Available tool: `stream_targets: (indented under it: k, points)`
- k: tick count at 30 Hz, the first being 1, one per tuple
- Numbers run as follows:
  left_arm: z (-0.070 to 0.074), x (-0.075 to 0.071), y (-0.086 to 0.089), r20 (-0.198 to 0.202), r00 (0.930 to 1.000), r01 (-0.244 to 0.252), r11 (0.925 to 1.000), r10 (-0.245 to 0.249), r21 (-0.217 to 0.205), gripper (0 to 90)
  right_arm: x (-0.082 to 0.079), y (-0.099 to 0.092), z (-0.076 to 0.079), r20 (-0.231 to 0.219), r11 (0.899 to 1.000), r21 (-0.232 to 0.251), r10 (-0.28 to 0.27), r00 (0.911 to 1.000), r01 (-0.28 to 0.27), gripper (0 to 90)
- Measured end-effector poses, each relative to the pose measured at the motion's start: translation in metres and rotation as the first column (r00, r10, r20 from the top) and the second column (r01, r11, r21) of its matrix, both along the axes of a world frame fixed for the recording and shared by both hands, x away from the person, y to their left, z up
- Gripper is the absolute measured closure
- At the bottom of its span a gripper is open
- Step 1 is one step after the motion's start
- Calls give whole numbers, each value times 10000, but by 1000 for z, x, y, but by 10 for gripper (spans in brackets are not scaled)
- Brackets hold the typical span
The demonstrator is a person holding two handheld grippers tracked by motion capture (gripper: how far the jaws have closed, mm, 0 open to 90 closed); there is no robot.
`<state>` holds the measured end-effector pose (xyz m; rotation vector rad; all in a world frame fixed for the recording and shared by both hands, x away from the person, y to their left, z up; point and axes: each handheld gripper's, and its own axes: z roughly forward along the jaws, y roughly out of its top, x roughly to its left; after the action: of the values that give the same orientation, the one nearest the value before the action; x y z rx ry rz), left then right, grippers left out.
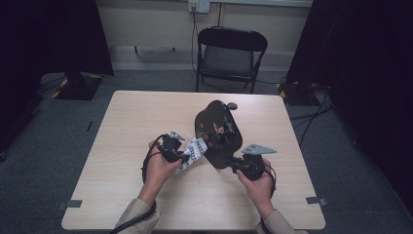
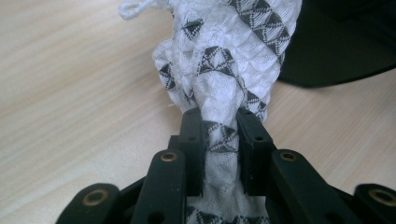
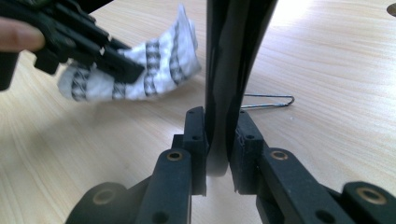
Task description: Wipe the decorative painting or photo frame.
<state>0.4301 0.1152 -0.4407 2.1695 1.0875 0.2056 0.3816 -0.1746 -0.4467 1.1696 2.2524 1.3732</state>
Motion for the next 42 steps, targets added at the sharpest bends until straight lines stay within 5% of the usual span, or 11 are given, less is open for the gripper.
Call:
stream_targets:
  k: [14, 29, 42]
  points:
    - [73, 10, 13, 961, 9951, -208, 9987, 252, -463, 742, 0, 0, 0, -11, 10000, 33, -16, 10000, 16, 790]
    - [144, 20, -14, 1965, 9805, 245, 9937, -24, -1098, 742, 0, 0, -1, 15, 10000, 21, -3, 10000, 3, 790]
    - [139, 23, -30, 1940, 9808, 367, 9962, -207, -796, 741, -1, 0, 0, -1, 10000, 1, -22, 10000, 22, 790]
